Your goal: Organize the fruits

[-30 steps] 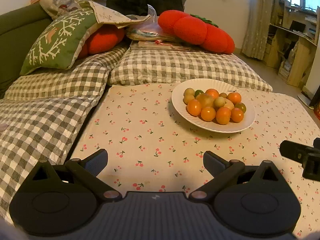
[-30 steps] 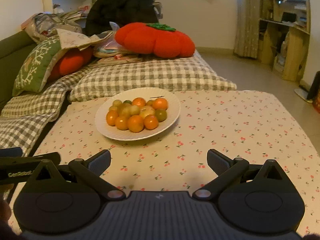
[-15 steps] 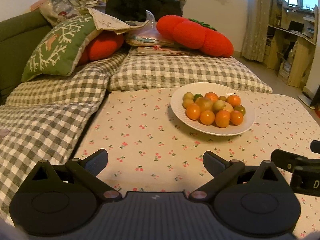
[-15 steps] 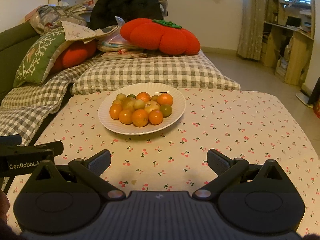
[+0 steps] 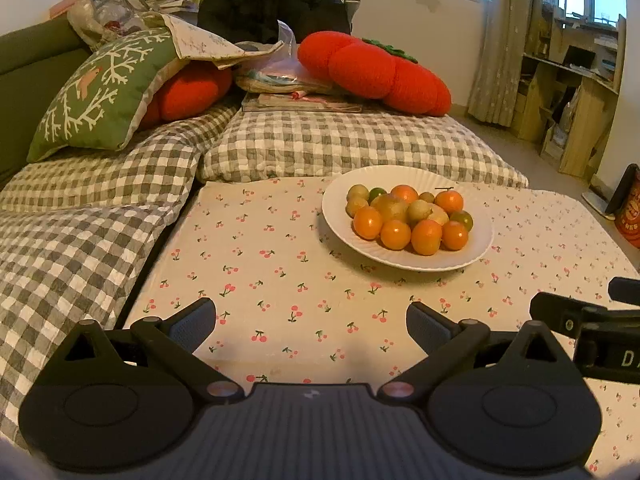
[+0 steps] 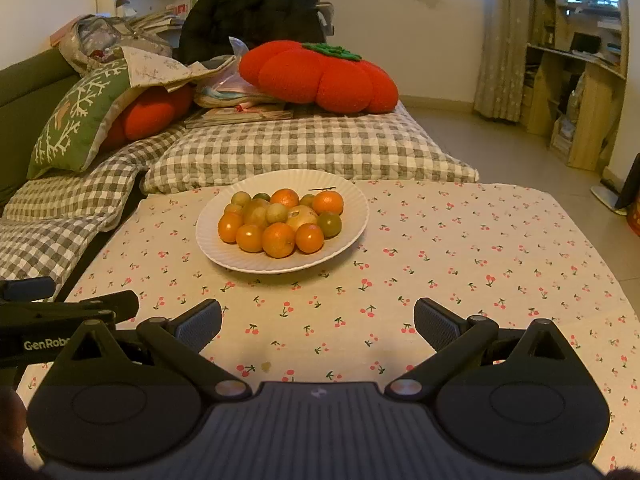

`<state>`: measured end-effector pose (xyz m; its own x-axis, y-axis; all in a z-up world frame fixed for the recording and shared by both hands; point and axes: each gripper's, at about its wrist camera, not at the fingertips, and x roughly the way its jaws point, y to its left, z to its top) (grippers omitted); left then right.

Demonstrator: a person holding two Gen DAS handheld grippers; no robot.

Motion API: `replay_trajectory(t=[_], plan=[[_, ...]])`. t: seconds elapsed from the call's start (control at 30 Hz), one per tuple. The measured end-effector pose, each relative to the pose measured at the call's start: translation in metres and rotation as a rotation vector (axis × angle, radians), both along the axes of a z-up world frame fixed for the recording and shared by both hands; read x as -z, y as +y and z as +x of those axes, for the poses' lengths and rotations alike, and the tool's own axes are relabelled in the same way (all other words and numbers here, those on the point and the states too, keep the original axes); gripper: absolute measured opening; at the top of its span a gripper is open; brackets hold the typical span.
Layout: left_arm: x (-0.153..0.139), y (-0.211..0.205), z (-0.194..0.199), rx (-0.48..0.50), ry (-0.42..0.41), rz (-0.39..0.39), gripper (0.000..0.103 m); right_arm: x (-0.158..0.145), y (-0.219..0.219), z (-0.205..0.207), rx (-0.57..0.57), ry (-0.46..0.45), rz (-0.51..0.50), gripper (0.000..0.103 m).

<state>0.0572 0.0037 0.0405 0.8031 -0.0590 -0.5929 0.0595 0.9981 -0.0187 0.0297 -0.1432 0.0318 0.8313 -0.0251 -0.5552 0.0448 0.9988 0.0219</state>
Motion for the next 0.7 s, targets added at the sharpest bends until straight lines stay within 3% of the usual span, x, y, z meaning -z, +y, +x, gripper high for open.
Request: replay_trajectory(t=[0.7], plan=[[0.0011, -0.0050, -0.0023, 0.029, 0.003, 0.001, 0.097, -0.0005, 0.0058, -0.0029, -0.019, -0.022, -0.012, 0.103]])
